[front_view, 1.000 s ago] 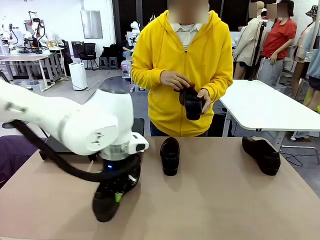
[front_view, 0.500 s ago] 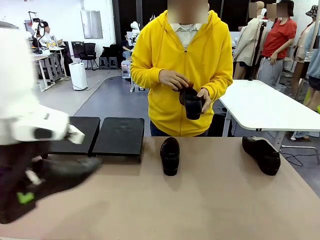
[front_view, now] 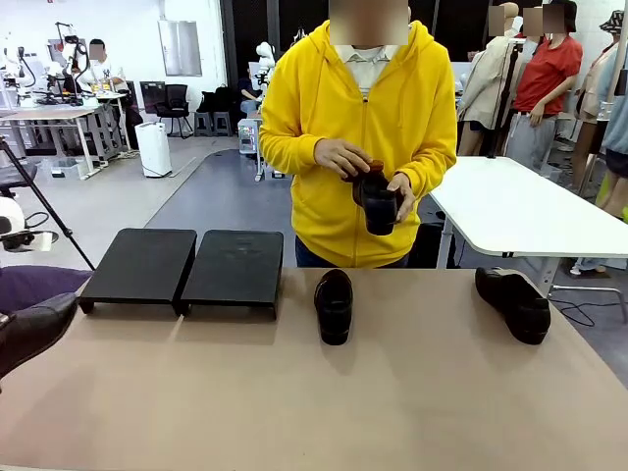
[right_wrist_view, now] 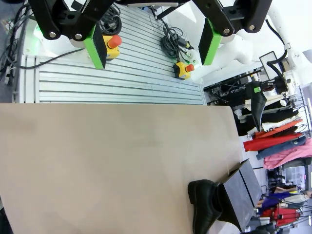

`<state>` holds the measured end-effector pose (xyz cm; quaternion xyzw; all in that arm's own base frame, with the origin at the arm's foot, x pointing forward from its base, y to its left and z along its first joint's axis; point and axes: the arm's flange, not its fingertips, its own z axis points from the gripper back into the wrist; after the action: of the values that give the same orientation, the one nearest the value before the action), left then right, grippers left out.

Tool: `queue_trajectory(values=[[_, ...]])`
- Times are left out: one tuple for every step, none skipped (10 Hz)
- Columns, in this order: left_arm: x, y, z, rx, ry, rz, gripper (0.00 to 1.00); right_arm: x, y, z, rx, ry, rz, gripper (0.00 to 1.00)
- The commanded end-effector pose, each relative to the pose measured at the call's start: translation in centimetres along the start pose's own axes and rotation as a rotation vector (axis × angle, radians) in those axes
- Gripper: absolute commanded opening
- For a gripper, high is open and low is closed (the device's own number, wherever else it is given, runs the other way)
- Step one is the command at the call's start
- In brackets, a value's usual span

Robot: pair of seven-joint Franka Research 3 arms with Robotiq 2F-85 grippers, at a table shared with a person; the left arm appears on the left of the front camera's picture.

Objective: Organize the shoes by placing them on the stand.
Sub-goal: Place the Shoe from the middle of the table onto the Shoes Stand.

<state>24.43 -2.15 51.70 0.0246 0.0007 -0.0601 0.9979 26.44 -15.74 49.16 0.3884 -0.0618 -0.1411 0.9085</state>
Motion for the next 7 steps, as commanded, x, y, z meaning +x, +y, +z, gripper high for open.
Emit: queue_trajectory(values=[[-1.36,-2.65,0.96,0.047,-0.015,-0.129,0.0,-0.13,-0.14,0.34,-0.016,0.006,0.016,1.0],[-1.36,-2.65,0.96,0.047,-0.015,-0.129,0.0,-0.13,-0.14,0.34,-0.016,0.006,0.016,1.0],[-1.36,-2.65,0.96,0.047,-0.015,-0.129,0.0,-0.13,-0.14,0.34,-0.016,0.006,0.016,1.0],[-1.36,-2.65,0.96,0.047,-0.015,-0.129,0.0,-0.13,-0.14,0.34,-0.016,0.006,0.016,1.0],[-1.36,-2.65,0.96,0.047,-0.015,-0.129,0.0,-0.13,-0.14,0.34,-0.016,0.006,0.016,1.0],[-1.36,-2.65,0.96,0.047,-0.015,-0.129,0.0,-0.13,-0.14,0.34,-0.016,0.006,0.016,1.0],[-1.18,-3.3,0.77,0.055,-0.01,-0.12,0.0,-0.13,-0.14,0.34,-0.016,0.006,0.016,1.0]])
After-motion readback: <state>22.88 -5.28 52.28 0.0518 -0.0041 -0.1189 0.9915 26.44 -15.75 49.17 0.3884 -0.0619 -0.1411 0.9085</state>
